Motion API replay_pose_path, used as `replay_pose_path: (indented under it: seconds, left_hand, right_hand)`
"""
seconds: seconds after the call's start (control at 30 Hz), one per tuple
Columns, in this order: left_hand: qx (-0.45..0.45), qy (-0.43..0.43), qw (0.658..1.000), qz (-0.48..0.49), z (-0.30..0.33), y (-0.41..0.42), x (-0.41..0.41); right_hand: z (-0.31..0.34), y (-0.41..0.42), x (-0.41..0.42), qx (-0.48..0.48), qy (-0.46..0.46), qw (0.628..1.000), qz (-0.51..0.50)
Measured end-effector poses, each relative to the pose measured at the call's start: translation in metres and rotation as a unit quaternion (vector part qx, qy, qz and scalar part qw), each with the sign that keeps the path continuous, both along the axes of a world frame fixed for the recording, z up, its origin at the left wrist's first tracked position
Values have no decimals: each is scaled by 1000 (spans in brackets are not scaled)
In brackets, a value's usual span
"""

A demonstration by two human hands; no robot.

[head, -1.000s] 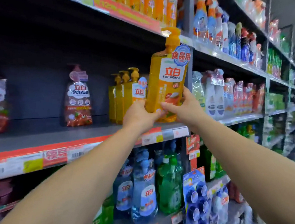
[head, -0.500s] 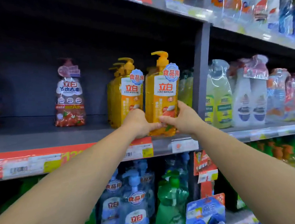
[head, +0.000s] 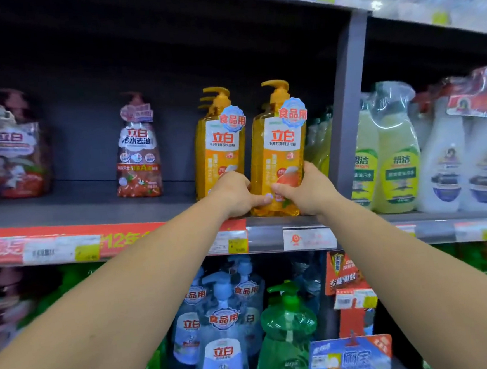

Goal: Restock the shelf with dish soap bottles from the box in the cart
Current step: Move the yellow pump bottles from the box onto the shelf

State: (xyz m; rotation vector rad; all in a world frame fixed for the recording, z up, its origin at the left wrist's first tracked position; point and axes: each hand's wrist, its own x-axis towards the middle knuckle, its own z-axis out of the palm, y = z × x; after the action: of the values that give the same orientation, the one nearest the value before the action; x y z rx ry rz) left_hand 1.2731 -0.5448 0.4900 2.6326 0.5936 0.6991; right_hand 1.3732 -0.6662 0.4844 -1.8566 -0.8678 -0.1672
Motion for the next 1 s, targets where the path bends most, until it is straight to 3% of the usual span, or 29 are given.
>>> replay_pose_path:
  seconds: [0.23, 0.3, 0.4, 0.47, 0.53, 0.63, 0.8, 1.0]
  left_hand:
    - [12, 10, 1000, 9, -1, 0, 4]
    - [36, -12, 999, 9, -3, -1, -4]
    - [50, -171, 984, 11, -9, 2, -36]
    - [86, -274, 957, 34, -15, 14, -73]
    - [138, -294, 941, 99, -22, 36, -122]
    - [192, -262, 925, 195, -37, 79, -198]
    - [170, -62, 899, 398, -88, 170, -411]
    - [114, 62, 813, 567, -137, 220, -666]
  right_hand:
    - [-6, 5, 2, 21, 32, 999, -24]
    - [-7, 5, -7, 35, 26, 997, -69]
    - [-8, 9, -38, 97, -131, 969, -184]
    - [-6, 26, -76, 114, -246, 951, -146]
    - [-8, 61, -125, 65, -318, 943, -69]
    - [-15, 118, -194, -9, -357, 934, 0]
    - [-55, 235, -384, -87, -382, 906, 161]
    - [-116, 336, -623, -125, -337, 864, 353]
